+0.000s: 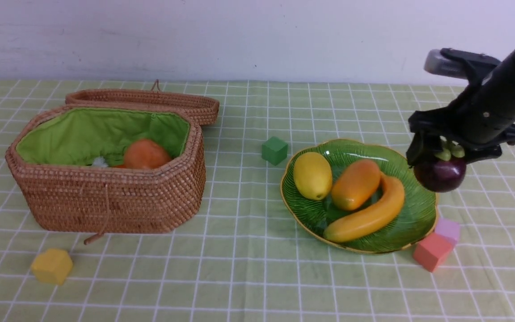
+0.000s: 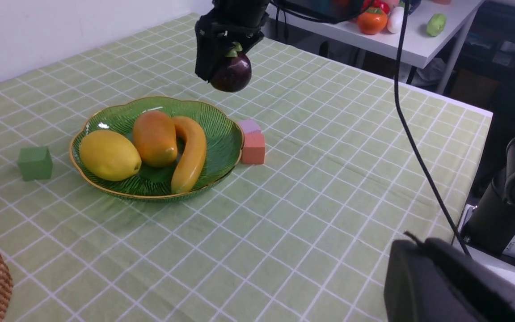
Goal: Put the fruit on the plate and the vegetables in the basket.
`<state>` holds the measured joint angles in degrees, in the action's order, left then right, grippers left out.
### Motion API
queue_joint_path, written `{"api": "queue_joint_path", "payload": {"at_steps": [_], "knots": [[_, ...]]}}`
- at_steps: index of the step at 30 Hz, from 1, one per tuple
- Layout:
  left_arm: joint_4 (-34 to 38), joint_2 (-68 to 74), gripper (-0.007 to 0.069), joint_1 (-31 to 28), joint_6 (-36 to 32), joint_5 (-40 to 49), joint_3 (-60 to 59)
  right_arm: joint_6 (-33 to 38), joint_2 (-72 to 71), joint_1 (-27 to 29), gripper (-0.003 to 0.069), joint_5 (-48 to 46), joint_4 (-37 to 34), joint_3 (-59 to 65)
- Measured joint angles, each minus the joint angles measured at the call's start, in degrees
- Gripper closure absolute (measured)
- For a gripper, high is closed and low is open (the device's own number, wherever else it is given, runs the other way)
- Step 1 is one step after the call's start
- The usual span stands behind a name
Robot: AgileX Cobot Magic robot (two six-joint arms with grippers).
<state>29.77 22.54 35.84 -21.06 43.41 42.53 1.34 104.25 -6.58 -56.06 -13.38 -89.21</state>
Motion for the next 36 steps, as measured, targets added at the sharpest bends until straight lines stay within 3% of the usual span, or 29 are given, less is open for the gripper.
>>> {"api": "queue_joint_path", "payload": {"at_steps": [11,18,22,30,33,36], "knots": [[0.00,0.00,0.0631,0.00,0.00,1.13,0.00,-1.34,4.90,-2.28,0.0130,0.97,0.71,0.00],[0.00,0.00,0.0631,0.00,0.00,1.13,0.00,-1.73,4.98,-2.28,-0.0017,-0.55,0.65,0.00],[0.00,0.00,0.0631,0.00,0.00,1.13,0.00,-1.99,4.92,-2.28,-0.0012,-1.16,0.80,0.00],[-2.64,0.00,0.0637,0.00,0.29,-3.33,0.00,-2.18,-0.73,-2.28,0.0154,-4.67,1.52,0.00],[-6.42,-0.06,0.0637,0.00,3.55,-7.63,0.00,-2.00,-7.47,-2.28,0.0302,-8.49,3.49,0.00],[-10.01,-1.13,0.0637,0.00,7.67,-9.73,-0.17,-1.90,-12.85,-2.28,0.0395,-11.99,5.32,0.00]]}}
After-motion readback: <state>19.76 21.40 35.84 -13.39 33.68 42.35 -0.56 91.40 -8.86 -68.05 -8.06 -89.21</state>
